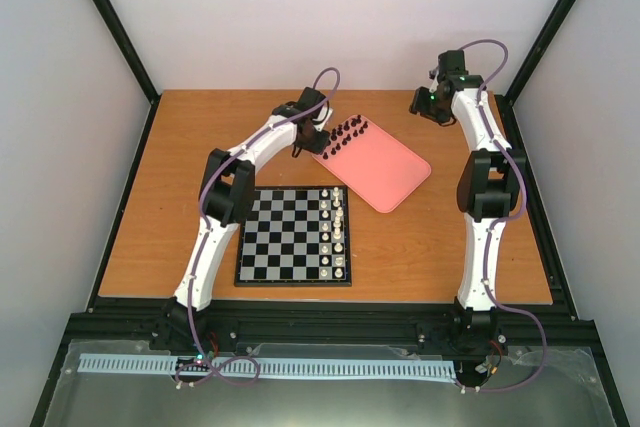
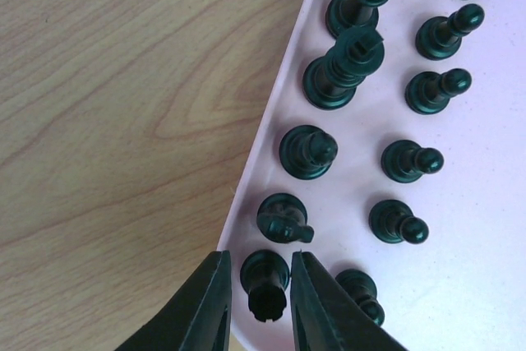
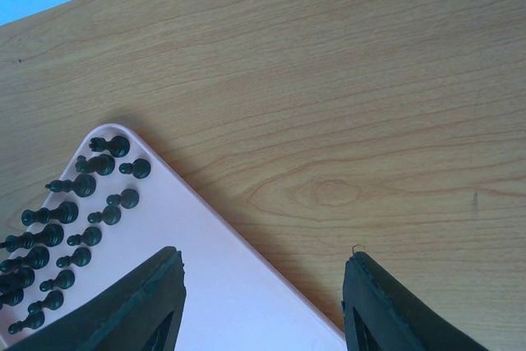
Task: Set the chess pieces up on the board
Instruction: Pick up the chess piece from the storage box, then place the chess piece on the chessboard.
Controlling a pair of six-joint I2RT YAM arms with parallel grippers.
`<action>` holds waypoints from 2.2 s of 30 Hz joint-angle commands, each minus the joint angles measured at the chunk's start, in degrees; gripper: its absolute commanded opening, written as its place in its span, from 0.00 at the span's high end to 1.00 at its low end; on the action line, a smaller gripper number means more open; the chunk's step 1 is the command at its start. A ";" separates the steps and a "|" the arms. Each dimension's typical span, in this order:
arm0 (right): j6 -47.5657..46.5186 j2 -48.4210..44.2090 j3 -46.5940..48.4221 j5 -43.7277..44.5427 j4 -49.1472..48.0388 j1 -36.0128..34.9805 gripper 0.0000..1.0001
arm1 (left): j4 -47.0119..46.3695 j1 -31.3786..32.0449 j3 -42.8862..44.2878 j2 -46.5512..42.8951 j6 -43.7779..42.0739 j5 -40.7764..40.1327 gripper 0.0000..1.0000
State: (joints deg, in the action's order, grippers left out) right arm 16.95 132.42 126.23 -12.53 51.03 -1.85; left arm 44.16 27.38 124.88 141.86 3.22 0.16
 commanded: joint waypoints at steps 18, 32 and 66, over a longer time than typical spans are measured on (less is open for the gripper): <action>-0.39 0.67 1.16 -0.82 1.13 0.97 0.38 | -0.98 0.23 3.35 2.41 1.61 -1.16 0.99; -0.17 0.59 1.21 -1.50 1.27 0.97 0.38 | 1.31 0.22 2.75 -3.17 -0.02 -4.24 0.99; 1.94 -18.07 -25.11 3.73 -5.32 -6.24 0.39 | 5.25 0.22 -51.05 -55.86 24.96 -13.56 0.99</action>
State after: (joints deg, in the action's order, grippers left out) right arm 18.50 118.63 103.35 -10.15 47.70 -6.39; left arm 48.66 27.40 78.02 90.24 21.34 -11.22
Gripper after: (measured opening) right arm 0.614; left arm 0.119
